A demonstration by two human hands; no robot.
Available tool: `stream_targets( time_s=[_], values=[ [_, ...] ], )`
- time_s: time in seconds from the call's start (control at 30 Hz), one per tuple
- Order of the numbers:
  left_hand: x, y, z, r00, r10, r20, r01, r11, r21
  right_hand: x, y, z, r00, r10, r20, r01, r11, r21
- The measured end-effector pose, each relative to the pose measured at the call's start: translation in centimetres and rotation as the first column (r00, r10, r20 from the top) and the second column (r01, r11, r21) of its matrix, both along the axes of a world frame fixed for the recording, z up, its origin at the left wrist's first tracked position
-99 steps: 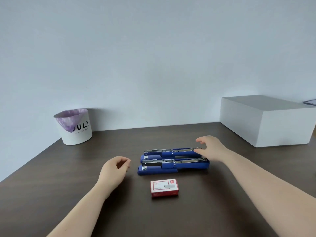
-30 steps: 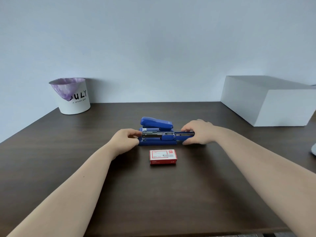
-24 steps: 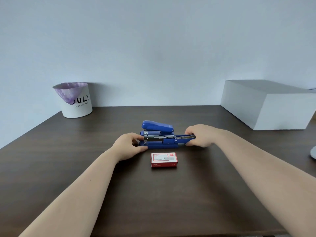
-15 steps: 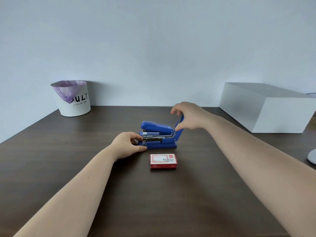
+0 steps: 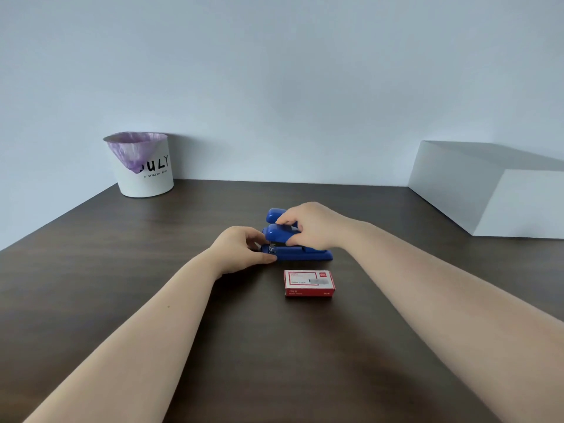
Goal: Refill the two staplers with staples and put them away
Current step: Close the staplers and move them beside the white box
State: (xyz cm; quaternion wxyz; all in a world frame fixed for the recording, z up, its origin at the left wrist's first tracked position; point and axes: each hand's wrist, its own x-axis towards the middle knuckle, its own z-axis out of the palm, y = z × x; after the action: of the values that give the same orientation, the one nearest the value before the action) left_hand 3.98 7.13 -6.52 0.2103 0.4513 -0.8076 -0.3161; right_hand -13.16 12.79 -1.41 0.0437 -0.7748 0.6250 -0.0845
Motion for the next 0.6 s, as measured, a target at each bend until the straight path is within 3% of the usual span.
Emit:
stream_targets(
  time_s=[0.3,0.43,0.6],
  values=[
    [0.0,-0.1,0.0,1.0,-0.005,-0.004,0.005,1.0,0.011,-0.1,0.2,-0.6,0.994,-0.014,0.107,0.017,1.0,-0.022],
    [0.0,0.0,-0.3,1.0,0.014,0.0,-0.014,1.0,-0.01,-1.3,1.0,-0.6,0.945,-0.096,0.313,0.124,0.99,-0.069],
    [0.1,0.1,-0.3,1.0,0.019,-0.013,-0.019,1.0,-0.009,-4.9,1.6,-1.1,0.906,-0.244,0.347,0.286,0.955,-0.075]
  ],
)
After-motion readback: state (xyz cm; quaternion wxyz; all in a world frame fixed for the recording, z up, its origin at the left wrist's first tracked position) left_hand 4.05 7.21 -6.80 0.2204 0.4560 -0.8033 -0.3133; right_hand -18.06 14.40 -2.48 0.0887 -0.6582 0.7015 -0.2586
